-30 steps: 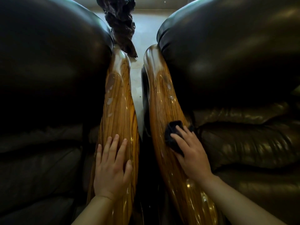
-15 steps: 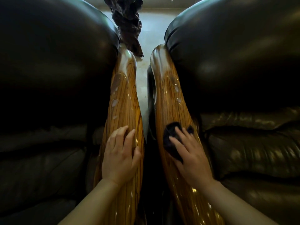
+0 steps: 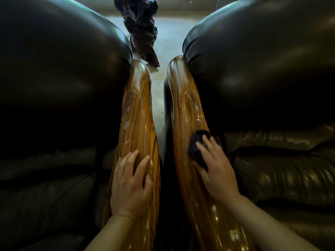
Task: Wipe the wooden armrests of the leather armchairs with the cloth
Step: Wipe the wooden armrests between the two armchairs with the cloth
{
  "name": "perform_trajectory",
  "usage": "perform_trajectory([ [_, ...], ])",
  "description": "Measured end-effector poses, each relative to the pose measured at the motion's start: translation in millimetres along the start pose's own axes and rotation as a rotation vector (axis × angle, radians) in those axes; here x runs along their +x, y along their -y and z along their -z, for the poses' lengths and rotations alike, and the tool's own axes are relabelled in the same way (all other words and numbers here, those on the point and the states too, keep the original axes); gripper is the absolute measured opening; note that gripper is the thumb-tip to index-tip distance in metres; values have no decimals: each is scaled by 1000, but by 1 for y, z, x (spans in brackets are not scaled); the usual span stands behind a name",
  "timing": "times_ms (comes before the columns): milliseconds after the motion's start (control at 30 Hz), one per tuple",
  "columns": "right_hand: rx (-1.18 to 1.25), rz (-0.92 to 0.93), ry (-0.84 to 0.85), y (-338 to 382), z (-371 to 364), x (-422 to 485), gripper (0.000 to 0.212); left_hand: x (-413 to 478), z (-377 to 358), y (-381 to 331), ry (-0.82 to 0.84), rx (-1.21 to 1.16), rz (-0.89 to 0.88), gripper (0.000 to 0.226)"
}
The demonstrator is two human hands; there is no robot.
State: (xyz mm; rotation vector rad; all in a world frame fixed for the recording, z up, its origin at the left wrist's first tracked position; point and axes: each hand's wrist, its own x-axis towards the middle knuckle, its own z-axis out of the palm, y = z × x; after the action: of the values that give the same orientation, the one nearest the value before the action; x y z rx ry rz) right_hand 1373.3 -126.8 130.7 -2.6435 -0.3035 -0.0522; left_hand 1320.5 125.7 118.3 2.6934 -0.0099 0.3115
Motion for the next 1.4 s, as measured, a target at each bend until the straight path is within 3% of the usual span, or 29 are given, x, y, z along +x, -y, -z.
perform_trajectory([
  [67,-7,62,11,-15,3,-21,61,0,0,0,-8,3,-1,50],
  [100,30,-1,-22,-21,4,-20,60,0,-1,0,-9,8,-1,49],
  [200,310,-393,-102,-12,11,22,47,1,-2,1,-6,15,1,49],
  [267,484,-521,-143,2,15,63,35,1,-3,1,2,13,2,48],
  [400,174,-305,-95,17,7,83,52,2,-3,2,1,11,0,49],
  [600,-37,70,23,2,0,1,62,3,-1,0,12,18,5,48],
  [833,23,-146,-59,15,-2,85,53,3,-1,0,7,28,1,48],
  [1033,-16,141,56,-2,0,9,60,3,0,-1,19,22,10,49],
  [1167,92,-174,-62,-6,1,50,56,3,0,-1,34,18,12,48],
  [1267,319,-439,-135,4,3,110,45,3,-2,0,32,10,14,49],
  [1333,436,-511,-204,8,3,139,38,3,-3,1,25,7,9,49],
  [1400,353,-461,-183,9,0,155,45,4,-3,1,22,4,5,49],
])
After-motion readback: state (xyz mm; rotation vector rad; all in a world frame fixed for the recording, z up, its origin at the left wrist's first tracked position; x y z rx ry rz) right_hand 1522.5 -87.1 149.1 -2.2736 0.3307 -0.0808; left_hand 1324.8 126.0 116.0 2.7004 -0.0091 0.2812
